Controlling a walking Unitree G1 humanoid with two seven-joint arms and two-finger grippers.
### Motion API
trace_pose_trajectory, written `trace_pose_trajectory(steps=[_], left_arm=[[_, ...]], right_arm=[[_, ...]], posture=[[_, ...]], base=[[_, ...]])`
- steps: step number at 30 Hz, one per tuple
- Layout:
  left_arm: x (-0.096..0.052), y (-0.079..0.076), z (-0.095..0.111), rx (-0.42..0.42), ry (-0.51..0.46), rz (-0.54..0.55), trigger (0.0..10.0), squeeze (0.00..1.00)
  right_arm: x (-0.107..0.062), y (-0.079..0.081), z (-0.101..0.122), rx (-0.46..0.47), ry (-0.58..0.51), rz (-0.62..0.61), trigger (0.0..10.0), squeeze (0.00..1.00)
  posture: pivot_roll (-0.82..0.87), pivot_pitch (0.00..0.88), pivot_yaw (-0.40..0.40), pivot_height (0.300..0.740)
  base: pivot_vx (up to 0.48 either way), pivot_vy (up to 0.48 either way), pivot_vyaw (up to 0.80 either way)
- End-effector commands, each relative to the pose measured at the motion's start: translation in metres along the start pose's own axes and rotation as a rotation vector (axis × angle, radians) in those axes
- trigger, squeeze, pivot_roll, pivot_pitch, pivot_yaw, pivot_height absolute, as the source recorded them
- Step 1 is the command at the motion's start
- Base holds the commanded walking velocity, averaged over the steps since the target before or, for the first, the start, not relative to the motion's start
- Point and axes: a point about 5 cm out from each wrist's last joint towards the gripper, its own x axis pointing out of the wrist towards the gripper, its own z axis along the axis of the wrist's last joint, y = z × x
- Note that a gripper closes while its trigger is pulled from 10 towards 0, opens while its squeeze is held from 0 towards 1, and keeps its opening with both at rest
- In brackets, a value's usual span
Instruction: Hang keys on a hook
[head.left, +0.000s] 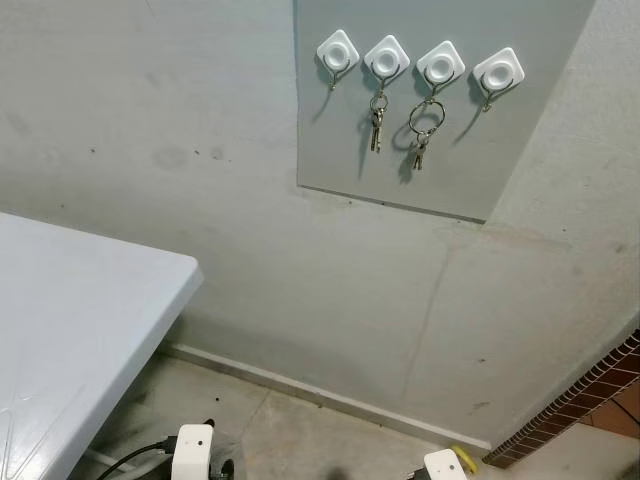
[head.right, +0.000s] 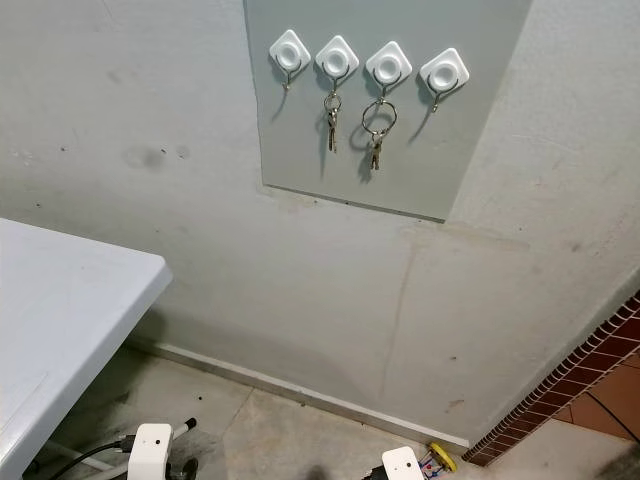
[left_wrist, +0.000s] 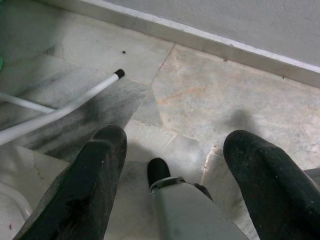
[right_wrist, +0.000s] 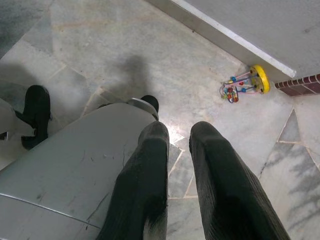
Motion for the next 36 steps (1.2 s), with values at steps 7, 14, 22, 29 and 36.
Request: trace_pose_trajectory(steps=[7,14,22,29,36], left_arm=[[-0.0005,0.0017,-0.0004,-0.007,-0.007,0.014,10.0,0.0],[-0.0008,0.0014,-0.0014,-0.009,-0.004,0.016,10.0,0.0],[-0.001,0.0011,-0.0024,-0.013,-0.002,0.015,10.0,0.0],[-0.0012,0.0013,-0.0031,-0.024,0.0,0.017,10.0,0.0],[-0.0016,0.0017,-0.0056,-0.07,0.012,0.02,10.0,0.0]], right_arm=[[-0.0001,-0.0031,0.0002,-0.01,0.009,-0.007,10.0,0.0],[-0.0006,-0.0036,-0.0017,-0.009,0.013,-0.006,10.0,0.0],[-0.0007,-0.0026,-0.0029,-0.007,0.015,-0.005,10.0,0.0],[-0.0005,-0.0009,-0.0027,-0.002,0.014,-0.004,10.0,0.0],[-0.0004,-0.0007,-0.0023,0.002,0.013,-0.003,10.0,0.0]], posture=[[-0.07,0.0,-0.018,0.728],[-0.07,0.0,-0.016,0.728],[-0.07,0.0,-0.016,0.728],[-0.07,0.0,-0.015,0.728],[-0.07,0.0,-0.015,0.728]], base=[[0.0,0.0,0.0],[0.0,0.0,0.43],[0.0,0.0,0.8],[0.0,0.0,0.8],[0.0,0.268,0.8]])
